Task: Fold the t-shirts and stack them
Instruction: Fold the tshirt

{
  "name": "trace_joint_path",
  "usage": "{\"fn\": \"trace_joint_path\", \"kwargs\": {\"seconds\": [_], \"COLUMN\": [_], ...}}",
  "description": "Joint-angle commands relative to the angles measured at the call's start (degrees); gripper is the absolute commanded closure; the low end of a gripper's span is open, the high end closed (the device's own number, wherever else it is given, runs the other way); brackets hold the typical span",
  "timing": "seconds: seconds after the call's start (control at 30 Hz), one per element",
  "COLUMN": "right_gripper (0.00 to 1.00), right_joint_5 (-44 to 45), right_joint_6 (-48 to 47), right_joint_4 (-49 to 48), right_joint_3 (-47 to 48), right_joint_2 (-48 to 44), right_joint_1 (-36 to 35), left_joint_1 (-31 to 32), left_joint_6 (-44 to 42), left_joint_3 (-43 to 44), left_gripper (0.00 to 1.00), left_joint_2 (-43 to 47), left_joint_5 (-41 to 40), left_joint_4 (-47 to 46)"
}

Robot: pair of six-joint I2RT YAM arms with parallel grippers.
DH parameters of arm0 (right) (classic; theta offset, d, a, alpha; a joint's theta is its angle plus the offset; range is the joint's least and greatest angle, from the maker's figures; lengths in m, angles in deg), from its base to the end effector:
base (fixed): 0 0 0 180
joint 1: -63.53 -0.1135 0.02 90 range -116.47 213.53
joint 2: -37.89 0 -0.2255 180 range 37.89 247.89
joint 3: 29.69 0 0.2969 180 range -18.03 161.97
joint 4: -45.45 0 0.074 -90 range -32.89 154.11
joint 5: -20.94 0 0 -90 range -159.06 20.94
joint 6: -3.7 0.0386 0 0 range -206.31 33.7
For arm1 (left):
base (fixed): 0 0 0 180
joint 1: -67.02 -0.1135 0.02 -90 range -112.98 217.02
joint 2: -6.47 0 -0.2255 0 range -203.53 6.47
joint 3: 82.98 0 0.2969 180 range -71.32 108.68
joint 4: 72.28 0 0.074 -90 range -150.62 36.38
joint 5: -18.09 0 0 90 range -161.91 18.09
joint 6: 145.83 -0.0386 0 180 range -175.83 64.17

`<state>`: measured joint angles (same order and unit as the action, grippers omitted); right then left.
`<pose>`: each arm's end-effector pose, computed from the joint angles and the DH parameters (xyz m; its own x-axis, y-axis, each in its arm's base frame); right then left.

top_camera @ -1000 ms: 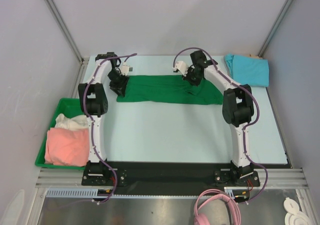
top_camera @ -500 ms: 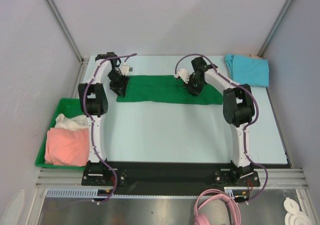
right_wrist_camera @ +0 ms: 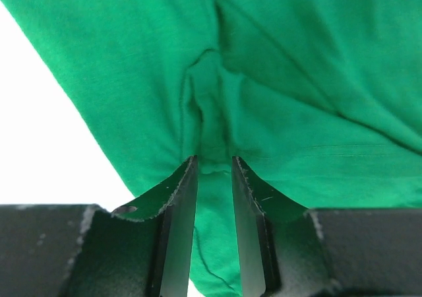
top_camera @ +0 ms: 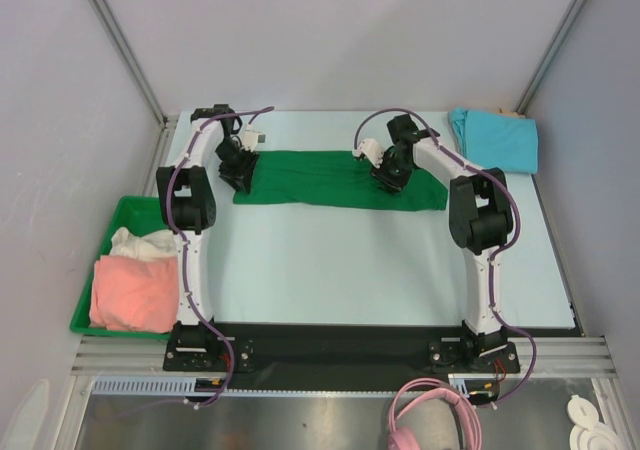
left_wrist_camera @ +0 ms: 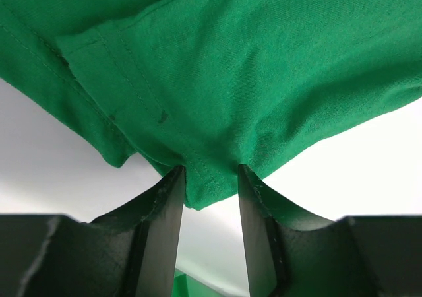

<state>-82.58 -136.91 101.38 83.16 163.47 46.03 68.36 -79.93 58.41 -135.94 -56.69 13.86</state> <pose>0.4564 0.1534 0.1276 -0.2751 -0.8746 -0.3992 -0.9236 0.3558 -0.1431 0.5007 -0.0218 0.1347 -0.8969 0.4151 -0.1523 0.4402 0.8708 -0.2191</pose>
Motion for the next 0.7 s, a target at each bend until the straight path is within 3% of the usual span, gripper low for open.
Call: {"fn": "trace_joint_path", "kwargs": {"seconds": [0.0,0.67], "right_gripper": [0.68,0.68], "right_joint_5": [0.16,-0.02], "right_joint_6": [0.78,0.77], "right_joint_4": [-0.33,-0.41], "right_joint_3": [3.31,2.08], "right_joint_2": [-0.16,0.71], "right_joint_1": [0.18,-0.17], "left_joint_1": [0.33,0.24], "left_joint_6": [-0.77,-0.60], "left_joint_3": [0.35,0.96], "left_gripper": [0.57,0.57], "left_joint_2": [0.38,-0.50], "left_joint_5": [0.25,0.33], "left_joint_4": [0.14,0.14]}}
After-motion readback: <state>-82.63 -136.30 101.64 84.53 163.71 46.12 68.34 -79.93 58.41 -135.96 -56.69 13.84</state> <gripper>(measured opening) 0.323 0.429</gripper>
